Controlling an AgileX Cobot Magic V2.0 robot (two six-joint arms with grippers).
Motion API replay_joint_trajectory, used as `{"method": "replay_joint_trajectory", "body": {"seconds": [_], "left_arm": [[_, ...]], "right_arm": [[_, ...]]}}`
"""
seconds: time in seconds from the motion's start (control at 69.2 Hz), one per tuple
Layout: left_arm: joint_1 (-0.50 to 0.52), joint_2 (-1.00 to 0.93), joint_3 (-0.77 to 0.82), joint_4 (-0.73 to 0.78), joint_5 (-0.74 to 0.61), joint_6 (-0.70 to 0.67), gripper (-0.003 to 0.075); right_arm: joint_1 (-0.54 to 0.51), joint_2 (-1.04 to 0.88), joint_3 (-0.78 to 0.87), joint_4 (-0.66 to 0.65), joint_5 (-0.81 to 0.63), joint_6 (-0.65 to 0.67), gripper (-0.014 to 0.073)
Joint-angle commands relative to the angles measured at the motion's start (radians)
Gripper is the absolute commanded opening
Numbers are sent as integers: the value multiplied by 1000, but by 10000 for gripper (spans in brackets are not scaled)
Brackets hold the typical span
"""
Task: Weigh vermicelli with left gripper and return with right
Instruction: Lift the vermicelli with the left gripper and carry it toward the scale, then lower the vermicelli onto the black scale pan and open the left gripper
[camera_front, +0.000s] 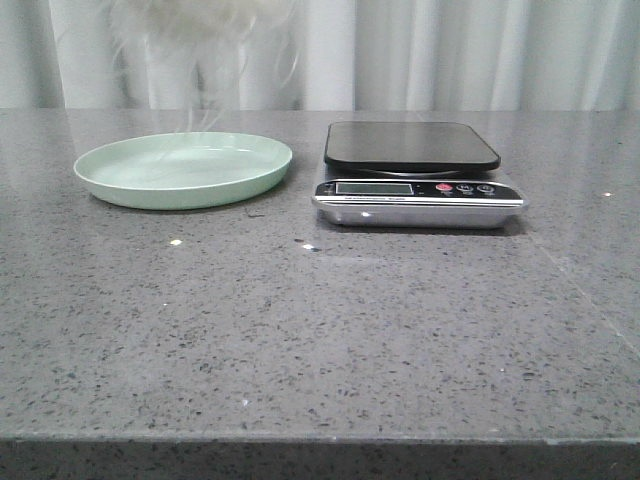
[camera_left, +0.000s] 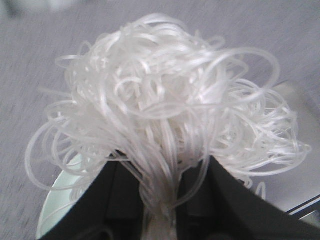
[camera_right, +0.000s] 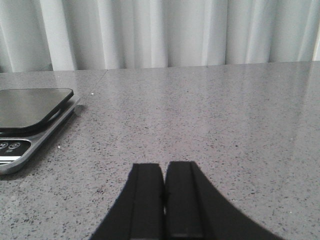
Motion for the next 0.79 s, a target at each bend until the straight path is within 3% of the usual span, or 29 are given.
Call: {"method": "replay_joint_trajectory", "body": {"seconds": [0.0,0.159,0.303,0.78], "left_arm": [[-75,-50,-96,-21,-105,0,138],[-208,-12,-121,32,-206,0,137],[-281,58,-121,49,-212,0,137],[-304,264,-121,71,-237,0,137]], "right_arm": [[-4,-15,-9,-2,-71,-5,150],[-4,-15,-9,-2,-71,-5,150],[-4,-15,-9,-2,-71,-5,150],[-4,-15,-9,-2,-71,-5,150]]}}
